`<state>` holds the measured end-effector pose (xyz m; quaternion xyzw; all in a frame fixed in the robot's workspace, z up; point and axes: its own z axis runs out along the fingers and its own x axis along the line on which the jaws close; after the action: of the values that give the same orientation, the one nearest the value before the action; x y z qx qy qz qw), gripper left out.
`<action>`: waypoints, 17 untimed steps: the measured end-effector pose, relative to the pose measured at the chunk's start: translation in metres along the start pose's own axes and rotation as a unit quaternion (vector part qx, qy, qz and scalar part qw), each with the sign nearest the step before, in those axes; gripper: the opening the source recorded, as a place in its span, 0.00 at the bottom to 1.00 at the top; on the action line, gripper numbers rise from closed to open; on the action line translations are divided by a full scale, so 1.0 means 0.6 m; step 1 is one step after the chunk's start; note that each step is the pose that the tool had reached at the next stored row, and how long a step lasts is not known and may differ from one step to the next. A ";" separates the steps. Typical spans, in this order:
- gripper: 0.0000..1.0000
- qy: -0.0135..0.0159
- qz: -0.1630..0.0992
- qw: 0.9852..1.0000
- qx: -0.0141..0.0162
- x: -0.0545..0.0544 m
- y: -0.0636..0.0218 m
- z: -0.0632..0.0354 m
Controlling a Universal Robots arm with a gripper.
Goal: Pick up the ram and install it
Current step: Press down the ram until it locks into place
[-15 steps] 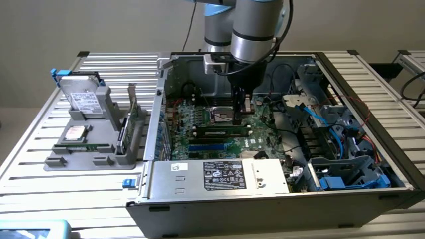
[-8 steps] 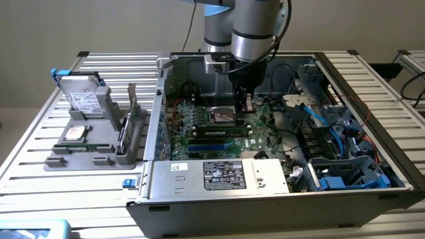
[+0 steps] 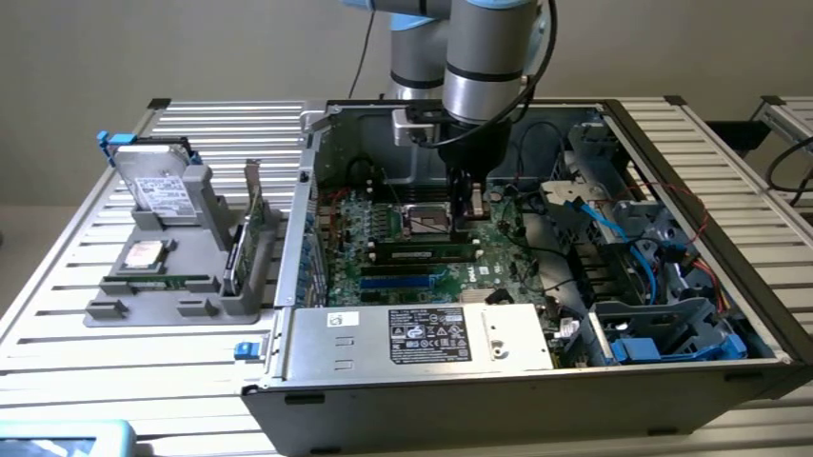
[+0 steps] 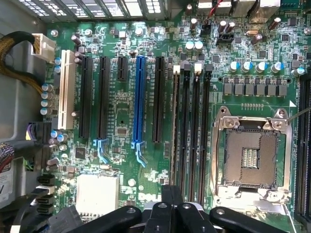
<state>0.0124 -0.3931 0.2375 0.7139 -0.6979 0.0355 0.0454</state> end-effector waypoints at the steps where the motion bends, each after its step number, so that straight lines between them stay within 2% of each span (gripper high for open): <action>1: 0.11 -0.002 0.000 1.000 0.000 0.000 0.000 0.001; 17: 0.11 -0.002 0.009 1.000 0.003 -0.001 0.000 0.009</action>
<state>0.0121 -0.3932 0.2320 0.7076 -0.7044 0.0364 0.0420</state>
